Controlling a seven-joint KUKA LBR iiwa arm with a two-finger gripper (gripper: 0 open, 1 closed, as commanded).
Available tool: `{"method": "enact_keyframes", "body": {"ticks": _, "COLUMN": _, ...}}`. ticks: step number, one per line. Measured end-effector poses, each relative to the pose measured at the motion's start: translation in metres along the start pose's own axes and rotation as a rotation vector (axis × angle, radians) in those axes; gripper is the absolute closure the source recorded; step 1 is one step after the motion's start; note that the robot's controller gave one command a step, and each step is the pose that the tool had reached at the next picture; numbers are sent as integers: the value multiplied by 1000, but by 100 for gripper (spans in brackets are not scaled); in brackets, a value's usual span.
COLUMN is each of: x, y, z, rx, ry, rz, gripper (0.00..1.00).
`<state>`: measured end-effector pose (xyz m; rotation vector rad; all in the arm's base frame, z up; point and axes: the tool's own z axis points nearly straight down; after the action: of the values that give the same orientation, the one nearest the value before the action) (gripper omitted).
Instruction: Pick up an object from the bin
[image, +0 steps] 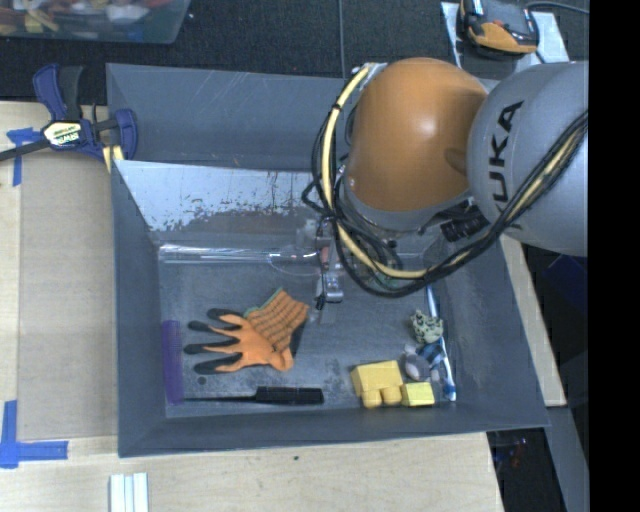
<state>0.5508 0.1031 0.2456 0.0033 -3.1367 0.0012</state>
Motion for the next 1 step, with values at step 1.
{"method": "enact_keyframes", "body": {"ticks": 1, "x": -1, "y": 0, "z": -5, "rx": -1, "ry": -8, "rz": 2, "gripper": 0}}
